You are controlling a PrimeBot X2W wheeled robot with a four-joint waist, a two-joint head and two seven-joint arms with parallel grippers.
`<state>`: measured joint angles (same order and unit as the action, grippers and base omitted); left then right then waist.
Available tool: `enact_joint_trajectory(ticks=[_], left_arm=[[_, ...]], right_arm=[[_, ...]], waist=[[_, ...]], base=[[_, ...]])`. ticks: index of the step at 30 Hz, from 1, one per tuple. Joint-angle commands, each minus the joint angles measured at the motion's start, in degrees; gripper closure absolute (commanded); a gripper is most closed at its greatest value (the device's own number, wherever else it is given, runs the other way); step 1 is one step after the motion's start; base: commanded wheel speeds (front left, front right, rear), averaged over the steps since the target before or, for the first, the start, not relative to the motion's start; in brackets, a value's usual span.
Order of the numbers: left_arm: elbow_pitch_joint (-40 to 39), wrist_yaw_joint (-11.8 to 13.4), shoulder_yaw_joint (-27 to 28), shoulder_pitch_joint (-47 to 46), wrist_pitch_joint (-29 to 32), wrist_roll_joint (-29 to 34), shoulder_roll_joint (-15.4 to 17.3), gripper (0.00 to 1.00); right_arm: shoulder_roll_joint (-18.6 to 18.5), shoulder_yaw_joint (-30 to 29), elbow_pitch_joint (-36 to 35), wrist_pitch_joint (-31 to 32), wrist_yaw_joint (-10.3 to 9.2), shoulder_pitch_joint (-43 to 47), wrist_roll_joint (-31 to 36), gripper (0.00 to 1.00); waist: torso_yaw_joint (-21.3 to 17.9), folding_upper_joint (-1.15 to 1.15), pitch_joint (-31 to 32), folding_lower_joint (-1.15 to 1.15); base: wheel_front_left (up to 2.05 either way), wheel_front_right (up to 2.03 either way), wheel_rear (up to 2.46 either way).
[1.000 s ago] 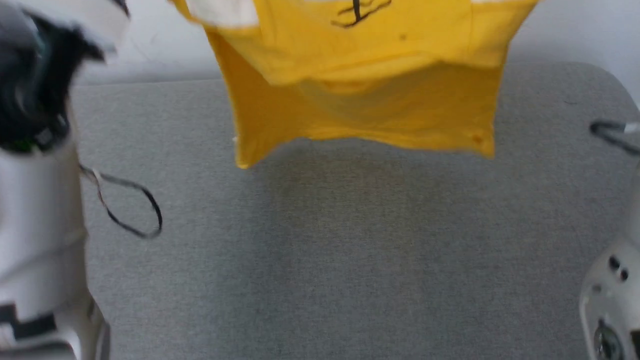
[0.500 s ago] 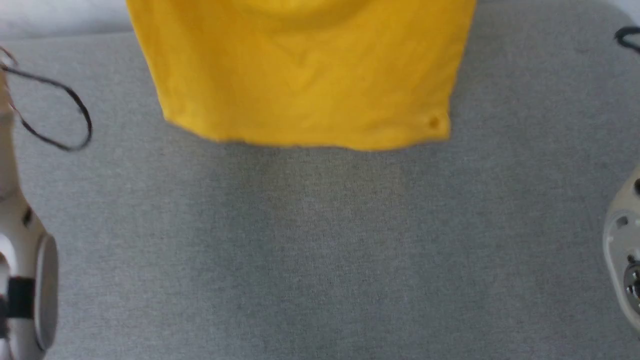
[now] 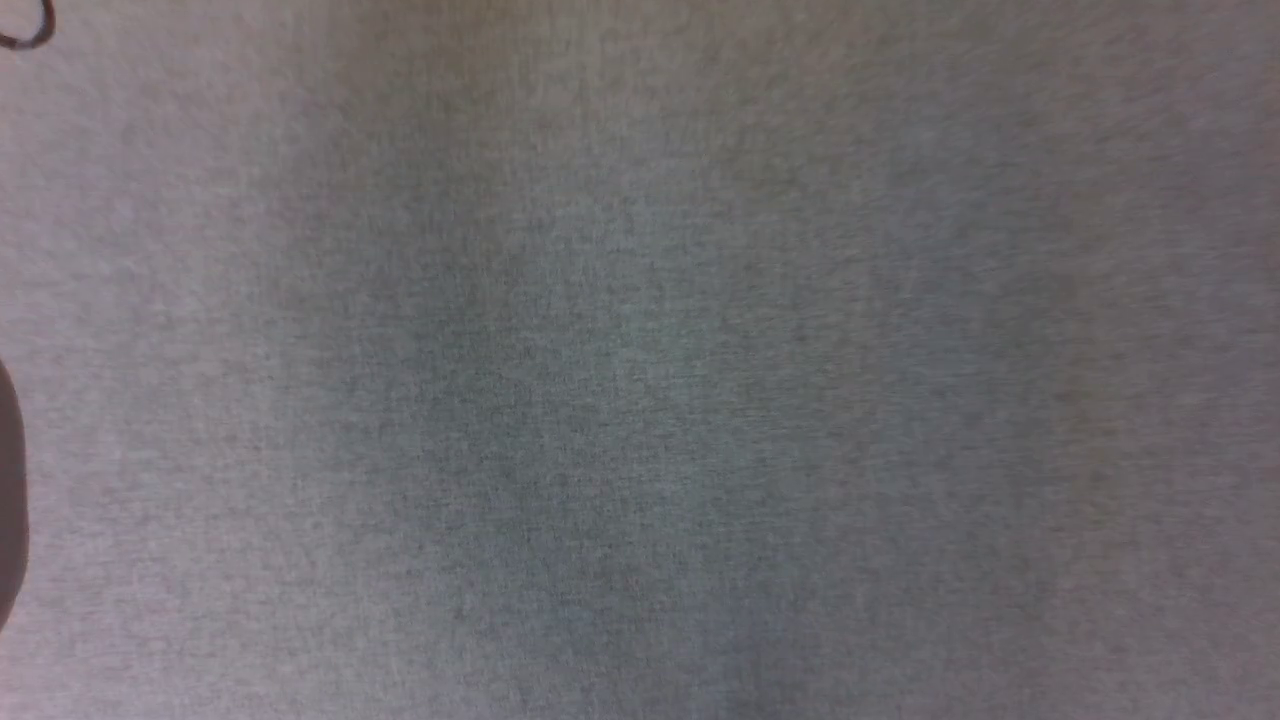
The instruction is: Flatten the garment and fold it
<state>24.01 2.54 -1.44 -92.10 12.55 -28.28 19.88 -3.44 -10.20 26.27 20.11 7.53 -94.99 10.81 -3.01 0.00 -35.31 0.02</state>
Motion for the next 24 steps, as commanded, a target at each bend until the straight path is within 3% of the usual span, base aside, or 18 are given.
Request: enact_joint_trajectory(ticks=[1, 8, 16, 24], left_arm=[[0.7, -0.9, 0.5, -0.5, -1.0, -0.6, 0.1, 1.00], [3.9, -4.9, 2.5, 3.2, -4.0, -4.5, 0.3, 1.00], [1.6, -6.7, 5.1, 12.2, -2.0, -9.9, 0.1, 1.00], [-10.0, -6.8, 6.6, 31.1, 3.8, -14.1, -0.1, 1.00]], right_arm=[[-0.3, -0.1, 0.6, -0.6, -0.04, -1.0, 1.1, 1.00], [-0.6, 1.4, 3.5, -3.1, -0.04, 0.1, 1.9, 1.00], [-1.8, 4.3, 1.4, -4.0, -0.04, 6.9, -4.2, 1.00], [-4.8, 4.3, -13.1, -0.2, -0.04, 27.0, -16.6, 1.00]], waist=[[2.3, 0.00, -7.0, -0.02], [3.8, 0.00, -9.6, -0.02], [4.0, 0.00, -5.1, -0.02], [3.7, 0.00, 4.7, -0.02]], base=[[0.00, 0.00, 0.00], [0.00, 0.00, 0.00], [0.00, 0.00, 0.00], [0.00, 0.00, 0.00]])
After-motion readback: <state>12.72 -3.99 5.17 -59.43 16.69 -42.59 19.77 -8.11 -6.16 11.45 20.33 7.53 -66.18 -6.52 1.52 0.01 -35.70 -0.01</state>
